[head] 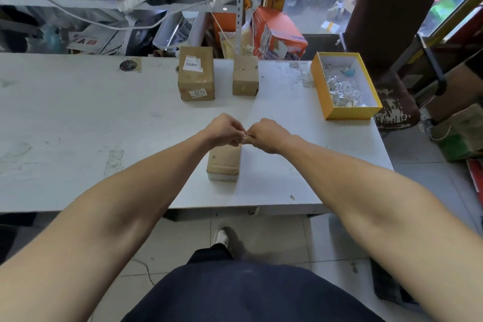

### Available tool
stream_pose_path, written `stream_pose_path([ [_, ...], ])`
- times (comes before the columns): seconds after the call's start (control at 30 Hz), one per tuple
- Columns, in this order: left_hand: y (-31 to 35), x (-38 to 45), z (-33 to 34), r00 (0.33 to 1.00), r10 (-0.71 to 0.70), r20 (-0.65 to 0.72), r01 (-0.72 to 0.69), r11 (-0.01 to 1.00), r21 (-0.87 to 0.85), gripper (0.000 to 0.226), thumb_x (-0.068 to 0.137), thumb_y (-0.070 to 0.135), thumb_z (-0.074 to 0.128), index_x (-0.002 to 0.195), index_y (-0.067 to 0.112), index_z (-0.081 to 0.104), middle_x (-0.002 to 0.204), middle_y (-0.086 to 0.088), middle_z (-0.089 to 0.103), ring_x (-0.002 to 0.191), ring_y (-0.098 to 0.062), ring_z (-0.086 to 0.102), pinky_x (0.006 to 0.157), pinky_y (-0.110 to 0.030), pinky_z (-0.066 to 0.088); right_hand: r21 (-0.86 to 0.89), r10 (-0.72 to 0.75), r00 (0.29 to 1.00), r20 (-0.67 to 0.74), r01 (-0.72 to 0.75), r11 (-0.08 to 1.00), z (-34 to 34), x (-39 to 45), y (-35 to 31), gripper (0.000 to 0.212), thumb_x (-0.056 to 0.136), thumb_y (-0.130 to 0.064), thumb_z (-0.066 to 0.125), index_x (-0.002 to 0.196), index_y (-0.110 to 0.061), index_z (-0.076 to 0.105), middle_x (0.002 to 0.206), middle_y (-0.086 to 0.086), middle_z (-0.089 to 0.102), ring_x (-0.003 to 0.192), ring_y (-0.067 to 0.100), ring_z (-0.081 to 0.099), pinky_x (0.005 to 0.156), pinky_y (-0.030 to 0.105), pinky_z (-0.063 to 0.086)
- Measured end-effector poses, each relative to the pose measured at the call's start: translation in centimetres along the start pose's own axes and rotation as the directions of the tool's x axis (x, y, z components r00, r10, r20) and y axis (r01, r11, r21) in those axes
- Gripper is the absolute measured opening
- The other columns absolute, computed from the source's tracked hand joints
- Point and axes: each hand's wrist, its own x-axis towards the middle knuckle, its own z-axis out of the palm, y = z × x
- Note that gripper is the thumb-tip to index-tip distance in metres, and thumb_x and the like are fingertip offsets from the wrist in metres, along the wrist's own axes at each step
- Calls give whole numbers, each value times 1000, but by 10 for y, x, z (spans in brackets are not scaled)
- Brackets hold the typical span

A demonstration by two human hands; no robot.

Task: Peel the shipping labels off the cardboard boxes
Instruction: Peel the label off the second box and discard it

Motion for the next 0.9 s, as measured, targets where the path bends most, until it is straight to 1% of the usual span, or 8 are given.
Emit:
stream_pose_path([
  [0.1, 11, 15, -4, 997, -11, 70, 20, 992, -123, 10, 90, 8, 69, 87, -1, 73, 77, -12, 71, 71, -20, 68, 77, -30, 60, -23, 50, 999, -21, -50, 998, -12, 10, 10, 34, 97, -40, 48, 87, -16, 70, 85, 7, 65, 81, 24, 55, 64, 33, 39],
  [0.17, 20, 25, -5, 996, 4, 92, 5, 995, -99, 9, 89, 7, 71, 90, -1, 73, 76, -11, 72, 70, -18, 69, 74, -27, 60, 15, 72, 997, 4, -72, 997, -19, 15, 18, 31, 95, -37, 51, 92, -14, 72, 88, 5, 69, 78, 20, 57, 63, 31, 41],
  [0.33, 50, 59, 1, 997, 36, 62, -37, 999, 6, 8, 88, 5, 71, 81, 2, 71, 71, -11, 69, 65, -19, 67, 73, -31, 60, 246, 176, 984, -30, -163, 956, -31, 23, 42, 27, 90, -32, 64, 77, -8, 68, 63, 1, 65, 50, 10, 59, 52, 24, 45],
  [0.43, 69, 81, 12, 998, 50, 36, -51, 998, 45, 7, 86, 5, 73, 81, 0, 71, 69, -11, 68, 66, -20, 67, 71, -32, 60, 305, 216, 973, -74, -185, 934, -43, 24, 67, 34, 87, -37, 68, 75, -5, 69, 64, 5, 69, 52, 13, 65, 55, 27, 52],
  [0.53, 87, 103, 29, 996, 77, -46, -71, 991, 117, 11, 83, 11, 77, 73, 9, 72, 68, -8, 70, 61, -17, 66, 64, -30, 60, 363, 222, 972, -70, -183, 914, -57, 22, 99, 35, 77, -43, 78, 76, -8, 70, 67, 7, 71, 61, 15, 70, 58, 30, 54],
  [0.6, 101, 119, 45, 985, 102, -137, -73, 977, 201, 12, 83, 16, 78, 72, 13, 73, 66, -3, 70, 54, -10, 61, 53, -25, 52, 305, 242, 968, -65, -212, 928, -68, 21, 127, 37, 75, -44, 80, 82, -10, 69, 73, 5, 70, 68, 17, 68, 60, 33, 56],
  [0.73, 137, 155, 82, 971, 155, -182, -89, 941, 326, 12, 85, 20, 75, 77, 10, 77, 77, -5, 73, 64, -13, 63, 53, -24, 45, 81, 327, 924, -200, -317, 945, -89, 19, 202, 21, 87, -34, 65, 93, -14, 64, 92, 4, 63, 84, 25, 60, 75, 39, 54],
  [0.9, 198, 200, 128, 954, 220, -204, -116, 898, 425, 19, 91, 26, 70, 84, 9, 77, 80, -4, 69, 75, -20, 63, 60, -27, 40, -25, 359, 903, -235, -375, 927, -121, 20, 288, 14, 89, -17, 50, 92, -12, 63, 90, 6, 60, 82, 27, 55, 67, 32, 44],
])
